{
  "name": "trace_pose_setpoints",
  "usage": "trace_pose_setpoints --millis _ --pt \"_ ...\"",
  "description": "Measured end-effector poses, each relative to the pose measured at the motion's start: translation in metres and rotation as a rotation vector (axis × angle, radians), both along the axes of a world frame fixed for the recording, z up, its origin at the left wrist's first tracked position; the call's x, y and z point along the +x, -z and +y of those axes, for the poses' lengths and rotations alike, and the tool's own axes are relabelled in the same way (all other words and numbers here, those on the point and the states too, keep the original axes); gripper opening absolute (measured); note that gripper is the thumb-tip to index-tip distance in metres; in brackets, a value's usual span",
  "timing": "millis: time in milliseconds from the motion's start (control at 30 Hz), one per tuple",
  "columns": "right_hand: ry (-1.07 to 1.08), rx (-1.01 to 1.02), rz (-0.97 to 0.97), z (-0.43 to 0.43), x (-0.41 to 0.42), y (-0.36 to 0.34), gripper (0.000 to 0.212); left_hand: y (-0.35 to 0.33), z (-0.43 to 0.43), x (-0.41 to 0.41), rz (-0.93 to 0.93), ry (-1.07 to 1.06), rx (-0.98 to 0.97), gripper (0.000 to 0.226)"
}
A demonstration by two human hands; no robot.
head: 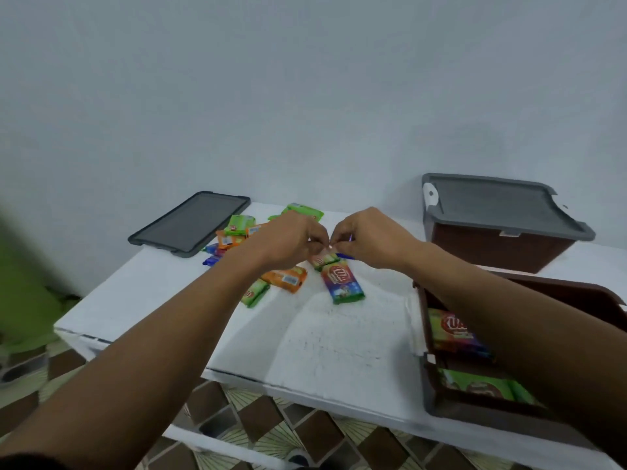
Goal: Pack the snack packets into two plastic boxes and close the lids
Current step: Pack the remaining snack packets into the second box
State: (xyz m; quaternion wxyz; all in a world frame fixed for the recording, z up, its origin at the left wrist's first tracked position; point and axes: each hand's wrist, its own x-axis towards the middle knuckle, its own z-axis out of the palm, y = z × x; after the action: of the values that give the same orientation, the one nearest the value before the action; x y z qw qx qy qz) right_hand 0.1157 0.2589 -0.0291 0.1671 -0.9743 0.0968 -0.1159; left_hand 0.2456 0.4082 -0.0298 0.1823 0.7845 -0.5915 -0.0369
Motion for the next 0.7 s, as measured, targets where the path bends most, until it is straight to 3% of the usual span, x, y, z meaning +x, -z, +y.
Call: trace_pose_setpoints --millis 167,400,567,700 --pt "0.040 0.011 0.087 0.020 0.045 0.008 0.012 0.000 0.022 0.046 -0.017 -0.015 0.056 0.018" --pt "0.055 0.085 0.221 0.042 0.082 0.038 0.011 0.027 0.041 0.100 -0.042 -0.022 0.336 0.029" --pt "0.059 0.145 0.317 0.060 0.107 0.057 0.010 0.043 0.056 0.135 -0.215 -0.034 0.528 0.028" --pt "0.008 0.151 0.434 0.084 0.126 0.072 0.027 0.055 0.067 0.154 -0.275 -0.032 0.585 0.041"
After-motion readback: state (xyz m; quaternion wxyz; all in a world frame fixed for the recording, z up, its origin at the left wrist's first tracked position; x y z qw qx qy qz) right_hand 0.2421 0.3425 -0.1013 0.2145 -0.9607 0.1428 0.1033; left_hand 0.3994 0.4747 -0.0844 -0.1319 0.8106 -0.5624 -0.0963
